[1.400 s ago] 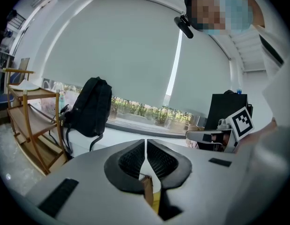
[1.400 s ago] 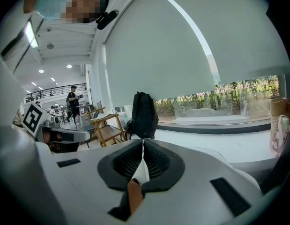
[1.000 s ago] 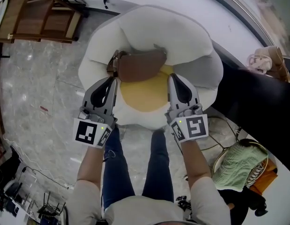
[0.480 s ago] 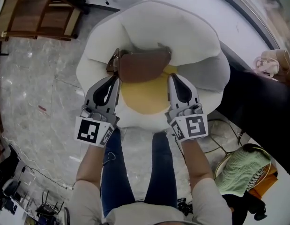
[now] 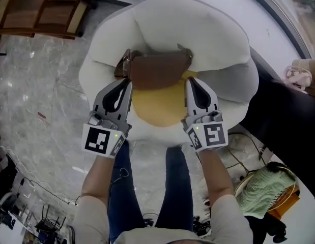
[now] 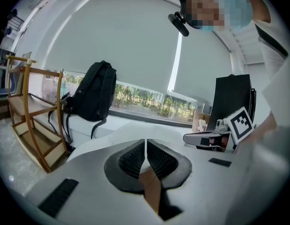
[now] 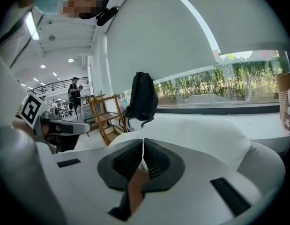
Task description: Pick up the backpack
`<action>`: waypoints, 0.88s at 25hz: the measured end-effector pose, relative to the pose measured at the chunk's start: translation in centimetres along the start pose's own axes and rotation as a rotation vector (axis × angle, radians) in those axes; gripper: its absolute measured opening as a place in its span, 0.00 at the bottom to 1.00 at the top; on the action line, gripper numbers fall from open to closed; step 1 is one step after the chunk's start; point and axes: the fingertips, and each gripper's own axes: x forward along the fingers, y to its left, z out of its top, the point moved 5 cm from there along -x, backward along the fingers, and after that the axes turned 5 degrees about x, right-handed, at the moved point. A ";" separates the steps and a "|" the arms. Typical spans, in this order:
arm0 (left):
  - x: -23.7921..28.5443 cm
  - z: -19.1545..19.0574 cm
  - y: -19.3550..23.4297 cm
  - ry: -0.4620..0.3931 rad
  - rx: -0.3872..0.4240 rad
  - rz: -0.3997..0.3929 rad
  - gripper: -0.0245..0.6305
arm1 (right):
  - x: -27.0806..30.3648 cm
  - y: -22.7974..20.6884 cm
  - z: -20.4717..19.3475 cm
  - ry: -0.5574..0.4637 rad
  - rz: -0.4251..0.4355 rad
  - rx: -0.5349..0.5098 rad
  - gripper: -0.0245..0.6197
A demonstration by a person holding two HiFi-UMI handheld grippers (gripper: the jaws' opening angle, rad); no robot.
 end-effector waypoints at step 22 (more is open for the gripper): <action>4.0 -6.3 2.4 0.057 0.046 0.099 0.10 | 5.0 -5.2 -7.4 0.120 -0.075 -0.009 0.09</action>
